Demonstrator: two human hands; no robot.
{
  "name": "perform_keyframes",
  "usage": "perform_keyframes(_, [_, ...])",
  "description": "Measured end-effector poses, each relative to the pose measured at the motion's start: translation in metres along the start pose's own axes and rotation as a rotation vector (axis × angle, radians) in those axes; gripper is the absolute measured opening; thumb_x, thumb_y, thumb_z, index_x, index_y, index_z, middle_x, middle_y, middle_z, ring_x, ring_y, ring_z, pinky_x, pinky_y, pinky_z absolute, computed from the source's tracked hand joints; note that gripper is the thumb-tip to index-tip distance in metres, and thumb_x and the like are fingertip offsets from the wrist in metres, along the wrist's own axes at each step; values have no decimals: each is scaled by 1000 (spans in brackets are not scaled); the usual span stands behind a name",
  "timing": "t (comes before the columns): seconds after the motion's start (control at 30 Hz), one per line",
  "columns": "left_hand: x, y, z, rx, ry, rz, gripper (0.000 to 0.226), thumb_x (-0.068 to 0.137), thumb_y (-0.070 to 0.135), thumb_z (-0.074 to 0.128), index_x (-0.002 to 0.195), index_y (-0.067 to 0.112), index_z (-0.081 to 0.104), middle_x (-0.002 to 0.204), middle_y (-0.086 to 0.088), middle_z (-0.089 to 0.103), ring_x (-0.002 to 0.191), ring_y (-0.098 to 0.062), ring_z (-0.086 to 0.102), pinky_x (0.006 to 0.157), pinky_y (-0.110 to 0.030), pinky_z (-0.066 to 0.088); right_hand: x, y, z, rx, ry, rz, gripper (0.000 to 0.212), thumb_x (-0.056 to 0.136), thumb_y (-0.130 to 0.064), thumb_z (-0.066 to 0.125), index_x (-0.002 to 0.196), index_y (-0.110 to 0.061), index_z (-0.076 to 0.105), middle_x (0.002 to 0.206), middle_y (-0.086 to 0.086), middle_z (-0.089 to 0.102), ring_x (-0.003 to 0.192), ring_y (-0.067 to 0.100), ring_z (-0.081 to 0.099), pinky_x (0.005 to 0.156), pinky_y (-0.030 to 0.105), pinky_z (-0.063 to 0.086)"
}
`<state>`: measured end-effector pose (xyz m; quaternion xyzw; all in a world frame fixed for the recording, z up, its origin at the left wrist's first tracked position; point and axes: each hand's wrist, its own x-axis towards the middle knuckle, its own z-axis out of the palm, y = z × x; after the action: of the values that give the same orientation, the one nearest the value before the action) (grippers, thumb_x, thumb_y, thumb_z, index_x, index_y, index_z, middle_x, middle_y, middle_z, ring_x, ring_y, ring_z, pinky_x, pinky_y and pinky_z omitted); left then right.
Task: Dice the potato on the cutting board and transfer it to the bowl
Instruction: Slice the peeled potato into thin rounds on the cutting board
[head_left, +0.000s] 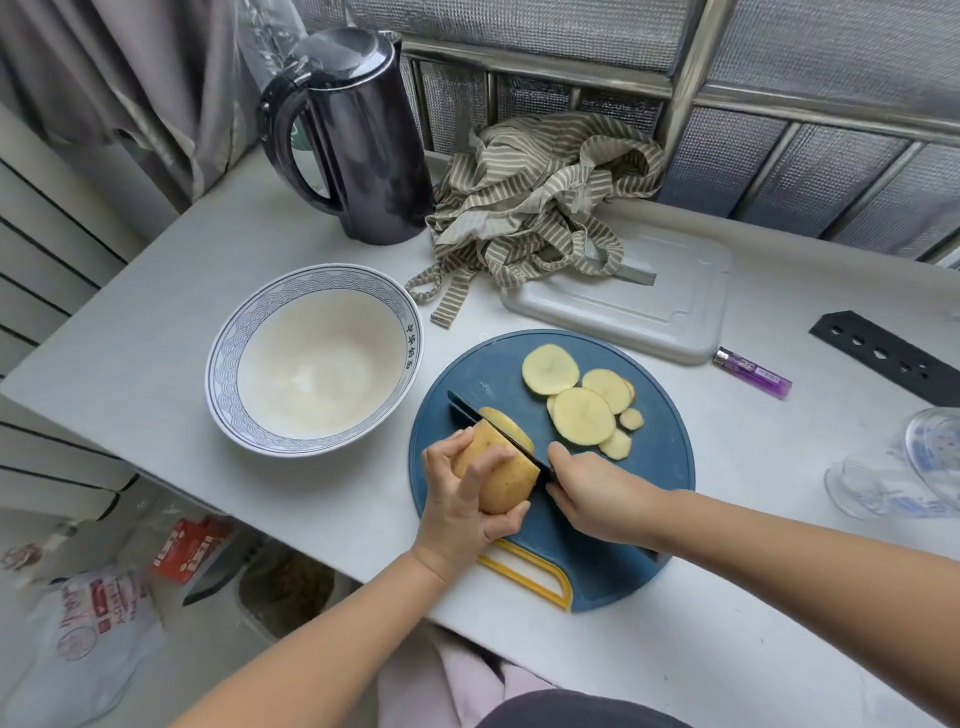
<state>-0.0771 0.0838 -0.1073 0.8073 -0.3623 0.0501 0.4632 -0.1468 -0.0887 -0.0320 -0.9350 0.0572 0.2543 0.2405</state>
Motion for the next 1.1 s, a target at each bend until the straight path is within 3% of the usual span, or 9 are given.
perform_keyframes(0.2, [1, 2, -3, 5, -10, -22, 60, 70, 48, 68, 123, 47, 39, 122, 3, 27, 122, -16, 34, 101, -41, 40, 3, 1, -10, 45, 4, 49, 19, 102, -28, 41, 93, -12, 34, 83, 8, 49, 71, 24, 47, 61, 33, 33])
perform_keyframes(0.27, [1, 2, -4, 2, -21, -26, 59, 72, 49, 68, 123, 47, 38, 122, 5, 27, 123, -15, 34, 100, -41, 41, -1, 2, -12, 121, 17, 91, 22, 101, -31, 43, 94, -11, 39, 85, 8, 52, 64, 20, 50, 53, 27, 38])
perform_keyframes(0.37, [1, 4, -5, -1, -37, -37, 59, 72, 48, 68, 123, 48, 38, 123, 14, 22, 126, -12, 31, 100, -39, 41, -12, 9, -14, 376, 43, 140, 25, 99, -34, 48, 93, -10, 43, 72, 9, 55, 45, 20, 51, 39, 25, 39])
perform_keyframes(0.6, [5, 8, -6, 9, -62, -87, 60, 70, 50, 66, 122, 51, 37, 120, 16, 22, 125, -5, 27, 100, -28, 35, -35, 22, -30, 678, 69, 174, 47, 86, -43, 69, 96, -13, 34, 56, 5, 50, 43, 23, 42, 42, 30, 36])
perform_keyframes(0.7, [7, 10, -6, -4, -63, -119, 59, 70, 51, 66, 121, 51, 38, 121, 6, 27, 127, -4, 28, 102, -21, 29, -37, 31, -34, 686, 80, 179, 47, 85, -46, 68, 97, -21, 30, 57, 17, 51, 45, 25, 43, 43, 29, 37])
perform_keyframes(0.77, [7, 10, -6, -6, -68, -128, 59, 70, 51, 66, 122, 51, 38, 121, 3, 29, 127, 1, 28, 103, -18, 27, -38, 34, -36, 732, 105, 166, 44, 86, -45, 66, 97, -25, 29, 73, 28, 58, 47, 25, 45, 43, 28, 39])
perform_keyframes(0.9, [8, 10, -5, -10, -73, -131, 58, 69, 52, 65, 121, 52, 38, 121, 8, 29, 130, 14, 19, 103, -10, 23, -42, 38, -40, 914, 136, 119, 32, 93, -36, 60, 105, -24, 33, 81, 9, 50, 41, 22, 43, 41, 26, 38])
perform_keyframes(1.0, [9, 10, -4, -11, -61, -135, 59, 69, 51, 66, 122, 51, 39, 125, 17, 26, 131, 13, 19, 103, -5, 20, -45, 41, -41, 970, 132, 76, 26, 95, -34, 57, 111, -32, 38, 81, 9, 47, 41, 21, 42, 42, 26, 39])
perform_keyframes(1.1, [9, 10, -4, -13, -55, -135, 59, 69, 50, 66, 122, 50, 40, 127, 27, 22, 131, 13, 20, 102, -2, 20, -46, 42, -41, 972, 126, 88, 40, 96, -31, 57, 128, -45, 38, 72, 7, 47, 42, 19, 42, 41, 26, 39])
